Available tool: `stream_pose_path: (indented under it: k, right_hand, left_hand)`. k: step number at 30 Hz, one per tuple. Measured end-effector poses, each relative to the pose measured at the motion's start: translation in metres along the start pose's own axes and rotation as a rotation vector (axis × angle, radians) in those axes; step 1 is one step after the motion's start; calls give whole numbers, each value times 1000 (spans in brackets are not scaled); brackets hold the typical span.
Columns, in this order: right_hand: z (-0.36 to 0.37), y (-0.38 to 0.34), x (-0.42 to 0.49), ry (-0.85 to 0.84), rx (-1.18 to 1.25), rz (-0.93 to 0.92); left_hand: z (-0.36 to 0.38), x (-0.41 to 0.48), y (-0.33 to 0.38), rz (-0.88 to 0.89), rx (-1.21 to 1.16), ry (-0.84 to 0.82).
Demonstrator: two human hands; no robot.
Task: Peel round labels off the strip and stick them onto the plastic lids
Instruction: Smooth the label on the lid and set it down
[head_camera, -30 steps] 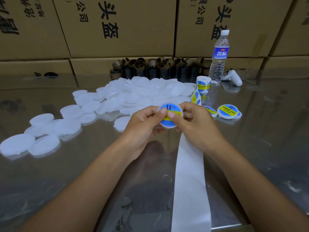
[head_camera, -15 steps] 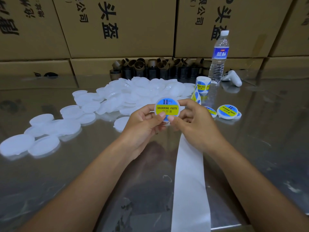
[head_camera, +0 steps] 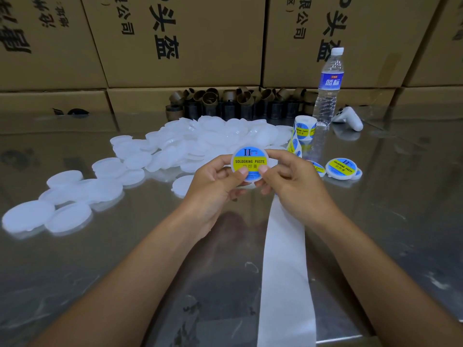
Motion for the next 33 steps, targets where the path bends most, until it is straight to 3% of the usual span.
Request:
stream_pose_path:
  k: [5, 8, 12, 16, 20, 24, 29, 33]
  right_hand:
    - [-5, 0, 2, 69, 35, 27]
    - [-18, 8, 7, 261, 119, 73]
    - [-47, 27, 12, 672, 252, 234]
    - [-63, 41, 12, 858, 431, 356]
    - [-65, 45, 11, 887, 358, 399]
    - [-67, 50, 15, 860, 228, 442]
    - [-70, 55, 15, 877, 211, 497]
    - [-68, 52, 14, 844, 160, 491]
  left_hand:
    - [-4, 2, -1, -44, -42, 51]
    - [-15, 4, 2, -35, -103, 193]
    - [-35, 6, 4, 28, 76, 361]
    - [-46, 6, 4, 113, 418, 500]
    - [-55, 6, -1, 79, 742, 558]
    - [-58, 4, -4, -92, 975, 495]
    - [-58, 6, -5, -146, 1051, 381]
    - [-60, 8, -4, -146, 1077, 386]
Point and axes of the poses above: each hand's wrist, its own x-axis towards the middle knuckle, its own z-axis out of the palm, y = z × x, the point moved 3 cm from there along x, towards the middle knuckle, and after that the axes turned 4 degrees about z, right-handed, at the moved point
